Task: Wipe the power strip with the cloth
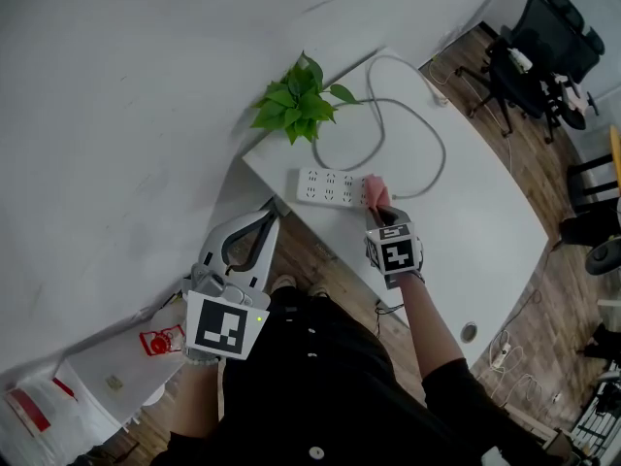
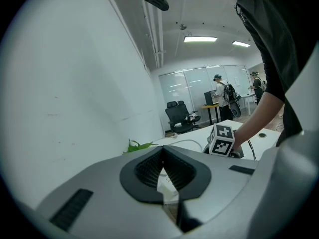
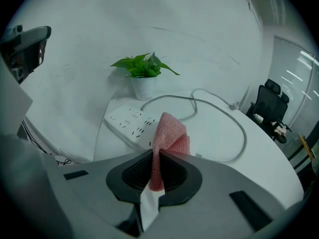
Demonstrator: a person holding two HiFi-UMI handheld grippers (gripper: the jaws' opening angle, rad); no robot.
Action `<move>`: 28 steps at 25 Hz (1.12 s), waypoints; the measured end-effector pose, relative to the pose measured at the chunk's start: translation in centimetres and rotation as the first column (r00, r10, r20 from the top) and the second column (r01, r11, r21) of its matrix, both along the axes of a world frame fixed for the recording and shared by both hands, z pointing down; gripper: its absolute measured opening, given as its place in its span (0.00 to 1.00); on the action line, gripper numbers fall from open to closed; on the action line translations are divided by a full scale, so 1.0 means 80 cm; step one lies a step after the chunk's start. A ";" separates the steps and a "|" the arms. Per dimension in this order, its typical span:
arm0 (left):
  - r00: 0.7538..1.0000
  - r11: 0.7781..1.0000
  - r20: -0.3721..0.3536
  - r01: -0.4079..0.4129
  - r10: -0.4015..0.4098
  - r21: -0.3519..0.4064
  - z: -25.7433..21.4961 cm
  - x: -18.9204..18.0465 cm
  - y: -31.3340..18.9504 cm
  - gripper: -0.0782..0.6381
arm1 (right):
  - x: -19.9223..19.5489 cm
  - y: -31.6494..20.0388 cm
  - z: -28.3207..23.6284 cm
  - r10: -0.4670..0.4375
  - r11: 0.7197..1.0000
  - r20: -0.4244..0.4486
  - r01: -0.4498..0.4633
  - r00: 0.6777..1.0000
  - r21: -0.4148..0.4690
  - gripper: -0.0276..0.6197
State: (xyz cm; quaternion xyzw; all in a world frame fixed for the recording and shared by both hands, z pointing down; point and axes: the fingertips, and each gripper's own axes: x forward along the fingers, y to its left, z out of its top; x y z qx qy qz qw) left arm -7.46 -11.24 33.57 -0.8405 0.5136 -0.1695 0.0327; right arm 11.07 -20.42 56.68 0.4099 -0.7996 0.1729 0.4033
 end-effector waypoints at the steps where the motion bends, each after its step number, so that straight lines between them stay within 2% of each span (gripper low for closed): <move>1: 1.000 1.000 0.000 0.006 -0.006 -0.001 0.000 -0.002 0.002 0.13 | -0.003 0.000 0.001 -0.009 1.000 -0.002 0.009 1.000 0.000 0.12; 13: 0.997 0.997 0.002 0.083 -0.083 -0.011 0.003 -0.029 0.018 0.13 | -0.061 0.006 0.002 -0.129 0.992 0.008 0.129 0.992 -0.005 0.12; 28: 0.986 0.986 0.004 0.165 -0.165 -0.020 0.007 -0.051 0.032 0.13 | -0.141 0.012 0.003 -0.269 0.963 0.044 0.269 0.962 -0.006 0.12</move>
